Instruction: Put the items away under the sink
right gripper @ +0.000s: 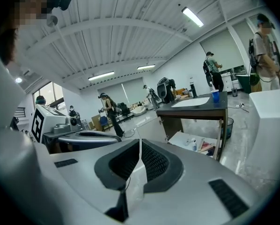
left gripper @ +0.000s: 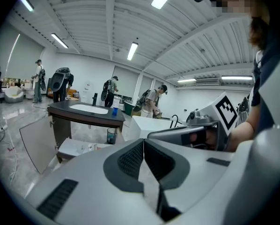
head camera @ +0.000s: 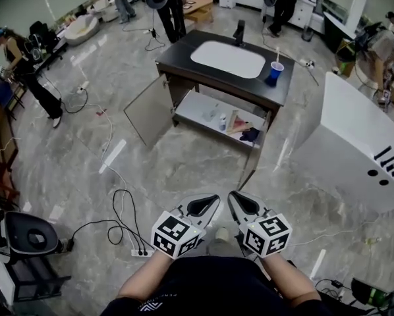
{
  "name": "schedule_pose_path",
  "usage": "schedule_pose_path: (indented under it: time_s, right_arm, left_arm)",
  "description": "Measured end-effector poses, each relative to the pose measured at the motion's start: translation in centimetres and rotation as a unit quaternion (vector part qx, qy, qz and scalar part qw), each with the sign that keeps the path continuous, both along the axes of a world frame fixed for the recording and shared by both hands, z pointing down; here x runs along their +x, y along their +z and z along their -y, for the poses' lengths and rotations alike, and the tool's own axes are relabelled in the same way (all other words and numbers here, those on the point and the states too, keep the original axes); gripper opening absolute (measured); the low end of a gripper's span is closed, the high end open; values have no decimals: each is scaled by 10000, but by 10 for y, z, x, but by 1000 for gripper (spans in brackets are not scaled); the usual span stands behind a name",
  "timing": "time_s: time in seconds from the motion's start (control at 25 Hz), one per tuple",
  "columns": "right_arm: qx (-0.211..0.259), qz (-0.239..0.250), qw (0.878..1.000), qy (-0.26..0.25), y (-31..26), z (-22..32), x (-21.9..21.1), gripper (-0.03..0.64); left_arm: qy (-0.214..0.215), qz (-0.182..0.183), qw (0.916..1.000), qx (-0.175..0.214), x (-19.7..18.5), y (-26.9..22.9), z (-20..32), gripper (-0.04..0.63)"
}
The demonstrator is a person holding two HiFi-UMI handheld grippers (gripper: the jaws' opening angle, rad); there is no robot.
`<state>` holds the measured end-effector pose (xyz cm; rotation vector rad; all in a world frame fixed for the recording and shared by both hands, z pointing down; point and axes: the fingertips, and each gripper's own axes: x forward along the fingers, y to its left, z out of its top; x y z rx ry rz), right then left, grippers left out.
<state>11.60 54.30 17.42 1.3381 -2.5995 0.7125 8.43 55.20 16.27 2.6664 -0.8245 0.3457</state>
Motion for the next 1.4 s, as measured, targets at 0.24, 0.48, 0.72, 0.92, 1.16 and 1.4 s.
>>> schedule_pose_path:
  time_s: [0.24, 0.48, 0.72, 0.92, 1.16, 1.4]
  right_arm:
    - [55, -34, 9999, -88, 1, 44, 18, 40]
    - [45, -98, 9999, -77, 8, 74, 39, 40]
    - [28, -83, 10000, 44, 7, 85, 47, 40]
    - [9, -64, 9998, 169, 8, 100, 49, 40]
    - [-52, -64, 9991, 410, 11, 130, 46, 40]
    - [-59, 21, 9975, 710, 9, 171, 29, 40]
  left_arm:
    - [111, -7, 9999, 94, 27, 2, 42, 11]
    - [163, -131, 9998, 52, 49, 5, 74, 11]
    - [187, 1, 9997, 130, 57, 6, 88, 11]
    - [337, 26, 9994, 94, 61, 9, 98, 11]
    - [537, -58, 9985, 51, 56, 8, 133, 11]
    - [892, -30, 9960, 31, 44, 4, 172, 11]
